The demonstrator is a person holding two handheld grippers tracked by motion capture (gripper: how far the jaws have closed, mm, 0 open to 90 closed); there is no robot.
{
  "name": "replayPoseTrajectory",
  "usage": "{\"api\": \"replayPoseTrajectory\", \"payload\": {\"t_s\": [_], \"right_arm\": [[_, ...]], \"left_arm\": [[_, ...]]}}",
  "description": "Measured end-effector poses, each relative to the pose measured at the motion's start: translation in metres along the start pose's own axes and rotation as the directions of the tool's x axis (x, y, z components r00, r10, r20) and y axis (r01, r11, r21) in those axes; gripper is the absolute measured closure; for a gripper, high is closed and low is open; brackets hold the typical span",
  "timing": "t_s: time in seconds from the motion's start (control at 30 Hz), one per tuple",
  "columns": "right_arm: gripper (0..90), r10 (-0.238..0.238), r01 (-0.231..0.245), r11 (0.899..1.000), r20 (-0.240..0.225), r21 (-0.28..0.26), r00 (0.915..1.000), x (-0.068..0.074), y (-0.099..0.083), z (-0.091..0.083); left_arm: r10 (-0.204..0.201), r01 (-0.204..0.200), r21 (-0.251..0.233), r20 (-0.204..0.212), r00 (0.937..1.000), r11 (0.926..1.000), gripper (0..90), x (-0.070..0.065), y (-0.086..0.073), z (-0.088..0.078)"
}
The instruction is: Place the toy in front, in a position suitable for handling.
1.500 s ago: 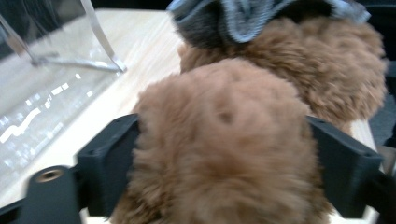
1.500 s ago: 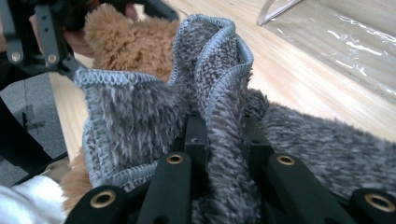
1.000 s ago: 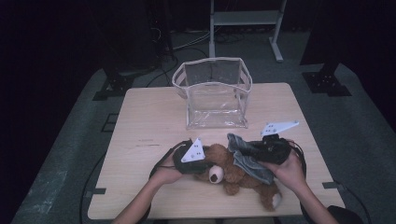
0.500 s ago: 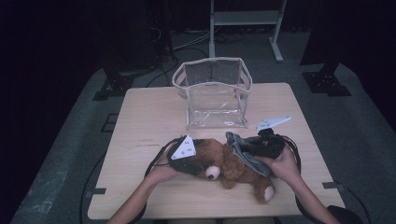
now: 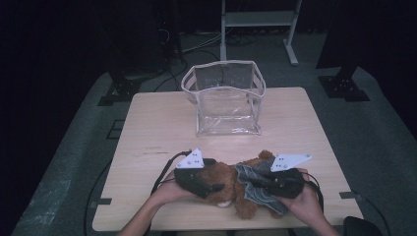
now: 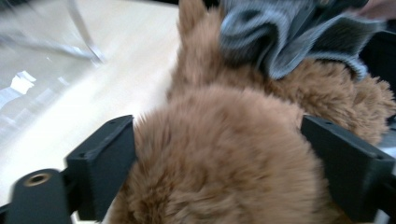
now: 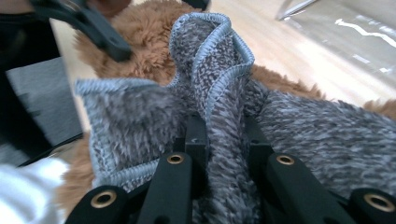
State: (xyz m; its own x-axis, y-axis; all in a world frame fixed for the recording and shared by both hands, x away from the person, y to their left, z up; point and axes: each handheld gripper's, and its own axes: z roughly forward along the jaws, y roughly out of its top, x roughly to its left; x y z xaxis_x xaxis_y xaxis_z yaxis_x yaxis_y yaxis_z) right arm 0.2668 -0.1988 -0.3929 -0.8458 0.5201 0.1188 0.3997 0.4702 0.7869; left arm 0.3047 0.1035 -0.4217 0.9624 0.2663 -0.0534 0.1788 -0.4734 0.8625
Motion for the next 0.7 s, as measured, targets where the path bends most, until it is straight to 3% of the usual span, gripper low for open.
{"api": "replayPoseTrajectory", "payload": {"t_s": [0.07,0.13,0.2,0.27,0.37,0.43,0.5,0.53,0.6,0.7], "right_arm": [[76.6,0.003,-0.003,0.999,-0.009,-0.035,1.0000,0.001,0.006,-0.012],[76.3,-0.007,0.009,0.997,0.037,-0.075,0.9993,-0.002,0.013,-0.022],[76.2,0.015,-0.008,0.994,0.062,-0.105,0.9980,-0.010,0.018,-0.026],[76.3,0.021,-0.016,0.997,0.072,-0.069,0.9972,-0.017,0.016,-0.020],[77.0,0.029,-0.029,1.000,0.045,-0.010,0.9985,-0.018,0.004,-0.004],[77.2,0.046,-0.046,0.999,0.025,-0.024,0.9986,-0.016,-0.003,-0.006],[77.2,0.033,-0.033,0.999,0.018,-0.022,0.9993,-0.012,-0.006,-0.010],[77.2,0.030,-0.029,0.999,0.017,-0.023,0.9994,-0.010,-0.007,-0.010],[77.0,0.023,-0.022,0.999,0.034,-0.029,0.9992,-0.009,-0.008,-0.012],[76.5,0.040,-0.038,0.998,0.041,-0.053,0.9983,-0.017,-0.005,-0.011]], "left_arm": [[0.006,-0.006,-0.006,-0.012,0.9999,1.0000,17.2,-0.004,-0.003,-0.001],[0.019,-0.018,0.004,-0.012,0.9998,0.9998,17.3,-0.006,-0.001,-0.002],[0.034,-0.033,0.013,-0.016,0.9993,0.9994,17.3,-0.009,-0.001,-0.003],[0.030,-0.030,0.012,-0.016,0.9994,0.9995,16.5,-0.009,-0.001,-0.004],[-0.040,0.041,0.024,-0.044,0.9982,0.9989,4.2,-0.003,-0.001,-0.004],[-0.101,0.100,0.047,0.007,0.9949,0.9938,0.0,0.001,-0.003,0.000],[-0.104,0.101,0.068,0.046,0.9935,0.9925,0.2,0.000,-0.006,0.005],[-0.073,0.070,0.075,0.045,0.9963,0.9948,5.7,-0.003,-0.008,0.006],[-0.059,0.056,0.095,0.024,0.9980,0.9939,25.6,-0.003,-0.007,0.006],[-0.022,0.026,0.103,-0.042,0.9989,0.9944,41.8,-0.001,-0.003,0.004]]}}
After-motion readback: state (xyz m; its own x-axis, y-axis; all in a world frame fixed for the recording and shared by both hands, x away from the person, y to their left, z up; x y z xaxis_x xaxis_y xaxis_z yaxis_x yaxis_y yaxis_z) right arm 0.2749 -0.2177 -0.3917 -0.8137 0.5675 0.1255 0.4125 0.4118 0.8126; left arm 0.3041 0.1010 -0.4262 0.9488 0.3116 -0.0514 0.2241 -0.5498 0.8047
